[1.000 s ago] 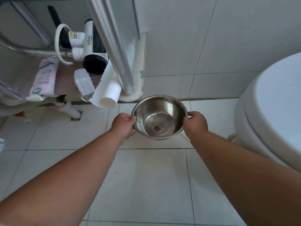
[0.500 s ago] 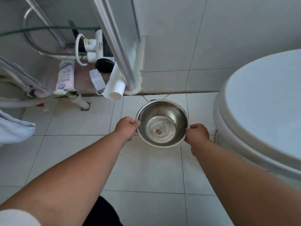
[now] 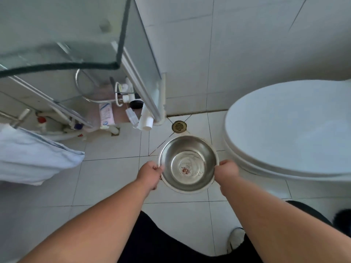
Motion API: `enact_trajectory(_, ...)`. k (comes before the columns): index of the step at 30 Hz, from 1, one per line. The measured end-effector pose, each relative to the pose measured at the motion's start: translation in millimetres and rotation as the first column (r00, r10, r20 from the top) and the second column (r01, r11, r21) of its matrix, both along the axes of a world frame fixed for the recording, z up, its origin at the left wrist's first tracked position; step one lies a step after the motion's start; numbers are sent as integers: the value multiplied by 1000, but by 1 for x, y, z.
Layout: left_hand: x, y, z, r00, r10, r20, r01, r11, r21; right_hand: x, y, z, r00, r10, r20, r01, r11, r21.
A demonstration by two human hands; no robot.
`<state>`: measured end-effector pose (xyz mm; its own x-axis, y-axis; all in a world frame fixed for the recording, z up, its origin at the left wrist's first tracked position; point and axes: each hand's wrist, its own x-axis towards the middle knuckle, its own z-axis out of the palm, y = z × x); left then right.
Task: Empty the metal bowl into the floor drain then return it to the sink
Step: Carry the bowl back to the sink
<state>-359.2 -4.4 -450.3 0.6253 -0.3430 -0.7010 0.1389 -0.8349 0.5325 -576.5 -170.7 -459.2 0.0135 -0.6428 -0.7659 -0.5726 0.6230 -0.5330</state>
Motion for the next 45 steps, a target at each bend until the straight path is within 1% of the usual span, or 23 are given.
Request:
enact_trajectory(4, -31, 19, 74, 1000, 1, -8, -1, 1000, -2, -24, 9, 74, 1000, 4, -27, -3, 1000, 9)
enact_trajectory(9, -50, 28, 161, 1000, 25, -2, -25, 999, -48, -45, 16, 170, 996, 68, -60, -70, 997, -24)
enact_trajectory(15, -69, 42, 266, 998, 66, -2, -66, 990, -123, -58, 17, 289, 993, 115, -32, -118, 989, -89)
enact_trajectory(19, -72, 50, 331, 993, 122, -9, -121, 976, -180, -54, 11, 369, 984, 178, -3, -177, 975, -137)
enact_trajectory(24, -60, 54, 399, 980, 197, -3, -190, 940, -283, -35, -1, 435, 964, 255, 79, -235, 951, -203)
enact_trajectory(26, -52, 60, 419, 973, 231, -7, -220, 918, -330, -23, -5, 451, 940, 306, 149, -267, 934, -236)
enact_trajectory(29, -39, 78, 446, 954, 300, -10, -280, 877, -392, 0, -5, 471, 897, 377, 231, -322, 915, -242)
enact_trajectory(33, -25, 101, 475, 919, 395, 5, -348, 815, -463, 39, 3, 494, 856, 451, 252, -383, 881, -277)
enact_trajectory(38, 7, 127, 499, 855, 518, 11, -443, 743, -502, 100, 21, 515, 828, 485, 281, -426, 870, -248)
enact_trajectory(45, 97, 170, 509, 779, 626, 26, -514, 662, -545, 217, 61, 528, 792, 547, 271, -474, 831, -290)
